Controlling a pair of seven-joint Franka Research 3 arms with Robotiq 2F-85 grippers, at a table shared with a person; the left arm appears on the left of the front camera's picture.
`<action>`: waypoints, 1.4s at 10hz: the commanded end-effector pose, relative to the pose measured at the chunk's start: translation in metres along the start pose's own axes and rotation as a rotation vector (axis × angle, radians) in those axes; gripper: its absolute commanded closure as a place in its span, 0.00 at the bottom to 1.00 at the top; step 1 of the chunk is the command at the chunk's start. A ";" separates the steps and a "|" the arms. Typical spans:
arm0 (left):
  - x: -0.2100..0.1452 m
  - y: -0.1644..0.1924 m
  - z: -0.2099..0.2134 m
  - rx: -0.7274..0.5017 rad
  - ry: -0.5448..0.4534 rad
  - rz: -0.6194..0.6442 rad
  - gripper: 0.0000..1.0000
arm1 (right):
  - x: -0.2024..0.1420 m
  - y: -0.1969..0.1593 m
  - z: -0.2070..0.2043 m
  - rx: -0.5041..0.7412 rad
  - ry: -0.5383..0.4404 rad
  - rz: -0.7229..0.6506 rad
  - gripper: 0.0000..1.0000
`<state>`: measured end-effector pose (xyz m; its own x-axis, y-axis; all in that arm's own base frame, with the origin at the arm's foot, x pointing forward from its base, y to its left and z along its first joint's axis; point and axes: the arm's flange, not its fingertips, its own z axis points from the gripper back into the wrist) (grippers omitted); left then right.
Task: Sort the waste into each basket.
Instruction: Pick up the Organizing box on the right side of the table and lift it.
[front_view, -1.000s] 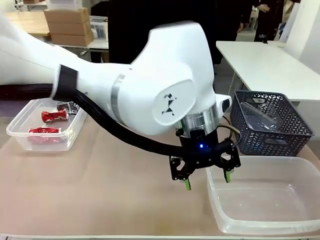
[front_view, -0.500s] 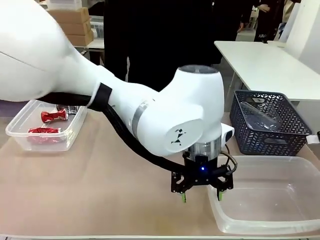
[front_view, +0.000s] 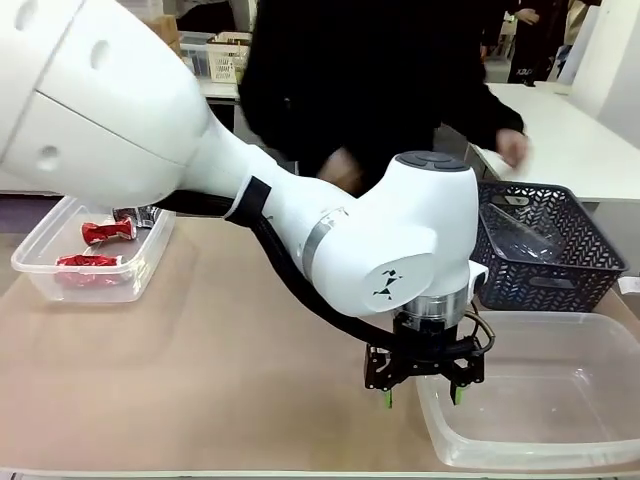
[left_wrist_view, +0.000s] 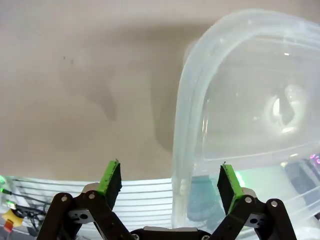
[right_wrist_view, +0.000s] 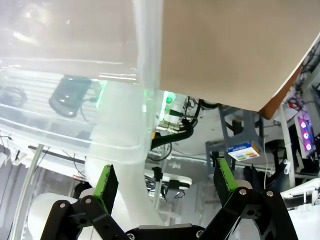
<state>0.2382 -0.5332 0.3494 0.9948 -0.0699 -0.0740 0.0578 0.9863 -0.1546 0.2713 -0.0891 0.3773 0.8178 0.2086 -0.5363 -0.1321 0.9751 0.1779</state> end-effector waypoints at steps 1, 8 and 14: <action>0.008 -0.010 -0.007 0.042 -0.038 0.032 0.00 | -0.023 0.037 -0.108 0.038 -0.073 0.029 0.00; 0.016 0.002 -0.005 0.031 -0.021 0.056 0.00 | -0.002 0.038 -0.154 0.090 -0.050 -0.054 0.00; 0.021 -0.001 -0.005 0.028 -0.019 0.050 0.60 | -0.021 0.025 -0.154 0.113 -0.129 -0.121 0.38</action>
<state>0.2575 -0.5343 0.3419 0.9971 -0.0378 -0.0664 0.0288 0.9909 -0.1313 0.3026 -0.1003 0.3230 0.8611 0.1179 -0.4946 -0.0014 0.9733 0.2295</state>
